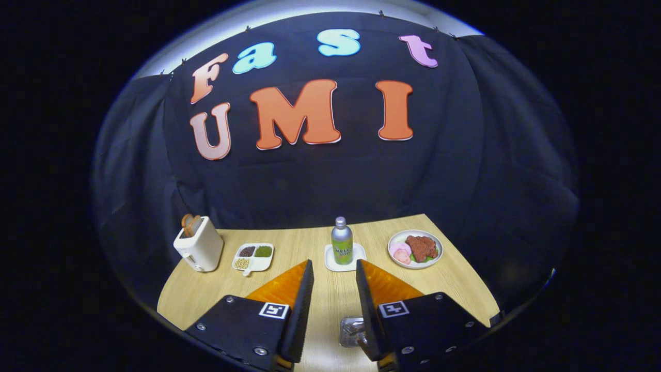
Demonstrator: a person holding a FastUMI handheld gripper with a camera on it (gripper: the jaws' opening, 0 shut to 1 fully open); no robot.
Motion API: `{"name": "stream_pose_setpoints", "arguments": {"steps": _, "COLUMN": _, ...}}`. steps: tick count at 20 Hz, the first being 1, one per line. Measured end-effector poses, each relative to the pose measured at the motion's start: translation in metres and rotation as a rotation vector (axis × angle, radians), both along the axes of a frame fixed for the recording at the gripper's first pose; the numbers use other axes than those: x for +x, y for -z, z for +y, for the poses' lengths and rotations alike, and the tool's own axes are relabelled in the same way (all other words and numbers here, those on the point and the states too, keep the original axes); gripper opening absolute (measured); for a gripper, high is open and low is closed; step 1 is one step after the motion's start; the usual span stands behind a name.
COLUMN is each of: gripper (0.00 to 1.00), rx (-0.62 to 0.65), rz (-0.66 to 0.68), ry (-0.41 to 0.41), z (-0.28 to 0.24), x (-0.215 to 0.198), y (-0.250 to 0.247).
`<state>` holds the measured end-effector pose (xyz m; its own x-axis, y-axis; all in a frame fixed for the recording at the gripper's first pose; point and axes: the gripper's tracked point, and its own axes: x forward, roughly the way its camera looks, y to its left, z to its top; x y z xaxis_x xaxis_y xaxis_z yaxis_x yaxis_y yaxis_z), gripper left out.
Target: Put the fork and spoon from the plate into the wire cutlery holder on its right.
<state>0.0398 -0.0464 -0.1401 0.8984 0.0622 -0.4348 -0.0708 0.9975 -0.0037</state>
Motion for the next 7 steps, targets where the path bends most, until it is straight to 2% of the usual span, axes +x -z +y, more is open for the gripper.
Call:
{"name": "stream_pose_setpoints", "arguments": {"steps": 5, "gripper": 0.67, "rx": -0.012, "rz": -0.068, "ry": -0.029, "z": 0.012, "x": 0.006, "y": -0.028}}
{"name": "stream_pose_setpoints", "arguments": {"steps": 7, "gripper": 0.69, "rx": 0.001, "rz": -0.083, "ry": -0.03, "z": 0.015, "x": 0.009, "y": -0.035}}
